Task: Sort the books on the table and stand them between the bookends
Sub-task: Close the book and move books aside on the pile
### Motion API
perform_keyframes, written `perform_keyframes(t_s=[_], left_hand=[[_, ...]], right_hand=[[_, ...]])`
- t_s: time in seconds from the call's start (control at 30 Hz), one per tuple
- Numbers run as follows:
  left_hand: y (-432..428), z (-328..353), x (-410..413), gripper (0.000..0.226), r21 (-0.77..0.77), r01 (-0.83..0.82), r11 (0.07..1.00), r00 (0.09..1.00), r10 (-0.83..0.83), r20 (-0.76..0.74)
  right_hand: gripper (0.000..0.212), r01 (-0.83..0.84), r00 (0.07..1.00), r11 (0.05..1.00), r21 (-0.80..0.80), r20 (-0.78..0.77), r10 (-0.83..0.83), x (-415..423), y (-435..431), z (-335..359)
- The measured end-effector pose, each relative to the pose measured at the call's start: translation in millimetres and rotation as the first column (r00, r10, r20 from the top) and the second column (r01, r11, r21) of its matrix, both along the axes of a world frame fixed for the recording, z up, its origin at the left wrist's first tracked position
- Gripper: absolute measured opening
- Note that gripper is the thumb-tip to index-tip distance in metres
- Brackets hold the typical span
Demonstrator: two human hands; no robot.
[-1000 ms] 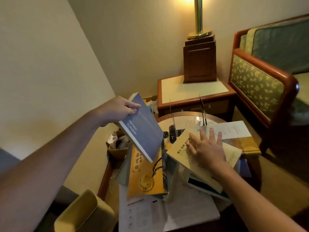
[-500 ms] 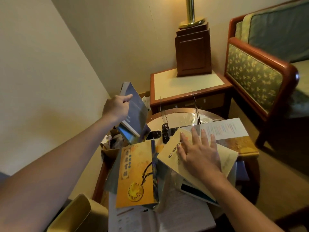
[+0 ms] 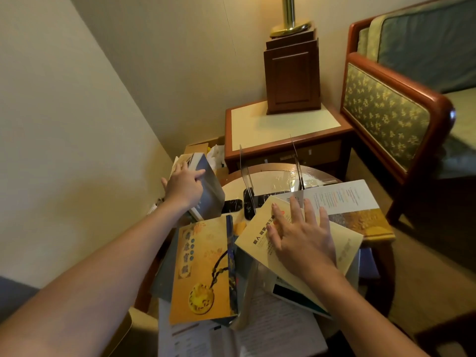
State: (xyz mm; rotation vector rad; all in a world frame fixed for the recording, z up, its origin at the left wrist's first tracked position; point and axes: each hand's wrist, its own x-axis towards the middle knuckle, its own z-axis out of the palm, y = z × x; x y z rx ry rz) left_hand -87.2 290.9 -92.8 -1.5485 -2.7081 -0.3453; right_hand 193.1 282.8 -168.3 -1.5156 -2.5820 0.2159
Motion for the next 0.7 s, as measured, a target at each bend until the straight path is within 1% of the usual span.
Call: perform_keyframes(t_s=[0.1, 0.13, 0.2, 0.27, 0.37, 0.7], left_hand=[[-8, -10, 4, 0.061, -0.058, 0.036, 0.998, 0.989, -0.044, -0.144], [-11, -14, 4, 0.065, -0.066, 0.038, 0.997, 0.979, -0.051, -0.2], [-18, -20, 2, 0.067, -0.077, 0.046, 0.996, 0.958, -0.066, -0.279], [-22, -23, 0, 0.067, -0.074, 0.074, 0.995, 0.942, -0.094, -0.321], [-25, -23, 0, 0.065, -0.054, 0.118, 0.992, 0.932, -0.129, -0.338], [-32, -24, 9, 0.052, 0.075, 0.285, 0.955, 0.913, -0.248, -0.323]], right_hand=[[0.066, 0.003, 1.0, 1.0, 0.002, 0.005, -0.003, 0, -1, 0], [0.067, 0.004, 1.0, 1.0, 0.002, 0.003, -0.004, 0, -1, 0], [0.067, 0.001, 1.0, 1.0, 0.0, 0.005, -0.001, 0, -1, 0], [0.066, 0.002, 1.0, 1.0, 0.001, 0.004, -0.002, 0, -1, -1], [0.067, 0.009, 1.0, 1.0, 0.002, 0.003, -0.009, -1, 0, -1], [0.067, 0.004, 1.0, 1.0, 0.016, 0.022, -0.004, -1, 0, -3]])
